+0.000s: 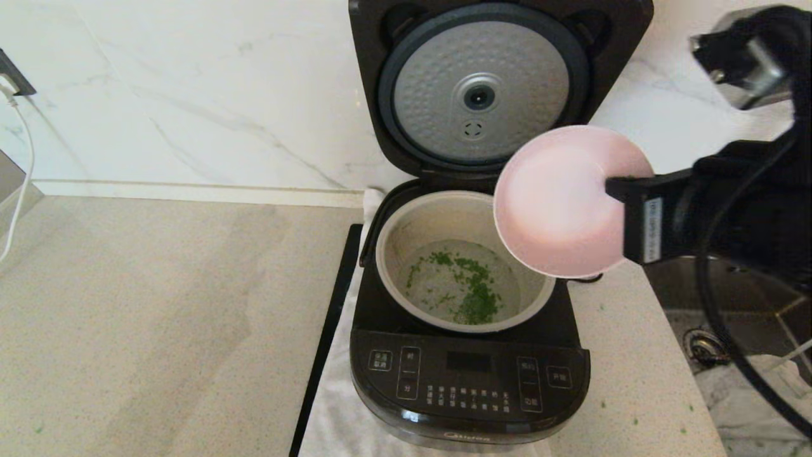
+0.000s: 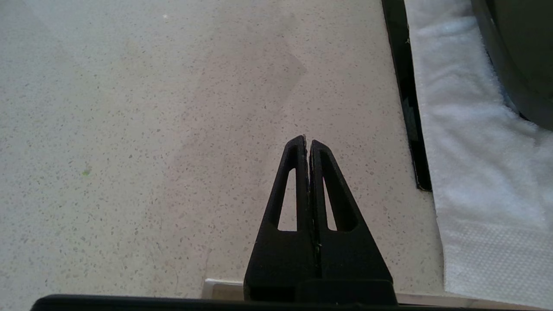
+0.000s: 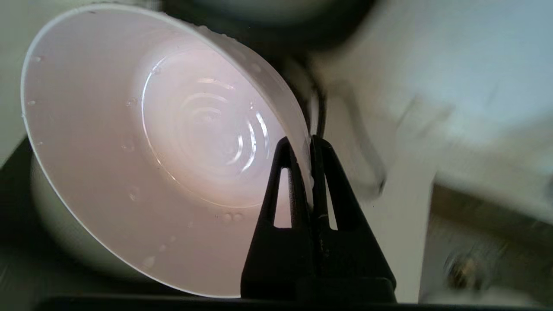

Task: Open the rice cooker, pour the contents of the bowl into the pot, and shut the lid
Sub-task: Place the bowl on the table

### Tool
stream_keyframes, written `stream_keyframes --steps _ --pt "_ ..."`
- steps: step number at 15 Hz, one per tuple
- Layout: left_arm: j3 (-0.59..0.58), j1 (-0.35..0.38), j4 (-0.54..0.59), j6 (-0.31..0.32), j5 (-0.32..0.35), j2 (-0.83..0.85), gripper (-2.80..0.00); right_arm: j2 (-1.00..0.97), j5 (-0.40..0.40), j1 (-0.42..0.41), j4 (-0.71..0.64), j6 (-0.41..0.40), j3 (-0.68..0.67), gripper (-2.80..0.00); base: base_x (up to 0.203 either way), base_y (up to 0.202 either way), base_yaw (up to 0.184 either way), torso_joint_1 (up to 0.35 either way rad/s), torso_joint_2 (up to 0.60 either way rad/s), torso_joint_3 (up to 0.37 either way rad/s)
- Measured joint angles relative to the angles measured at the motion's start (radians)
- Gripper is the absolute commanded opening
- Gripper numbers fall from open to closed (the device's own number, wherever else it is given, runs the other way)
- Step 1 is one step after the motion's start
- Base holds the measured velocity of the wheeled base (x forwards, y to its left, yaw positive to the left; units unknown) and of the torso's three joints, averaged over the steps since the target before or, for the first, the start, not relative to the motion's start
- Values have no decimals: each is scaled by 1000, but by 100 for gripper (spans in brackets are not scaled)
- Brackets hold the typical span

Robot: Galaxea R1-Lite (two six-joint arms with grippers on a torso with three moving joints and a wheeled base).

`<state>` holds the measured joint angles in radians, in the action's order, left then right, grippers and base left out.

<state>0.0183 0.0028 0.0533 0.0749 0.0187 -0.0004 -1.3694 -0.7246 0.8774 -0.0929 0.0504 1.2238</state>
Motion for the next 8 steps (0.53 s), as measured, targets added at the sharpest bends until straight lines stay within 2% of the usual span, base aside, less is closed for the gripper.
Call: stream_keyframes --steps 3,5,8 --pt "0 0 0 0 0 0 -280 104 165 -138 -287 164 25 -280 0 0 0 0 0 0" --pt "0 0 0 0 -1 0 -280 150 276 -281 -396 211 24 -280 0 0 0 0 0 0" --pt "0 0 0 0 0 0 -280 191 474 -520 -490 231 -16 -280 0 0 0 0 0 0"
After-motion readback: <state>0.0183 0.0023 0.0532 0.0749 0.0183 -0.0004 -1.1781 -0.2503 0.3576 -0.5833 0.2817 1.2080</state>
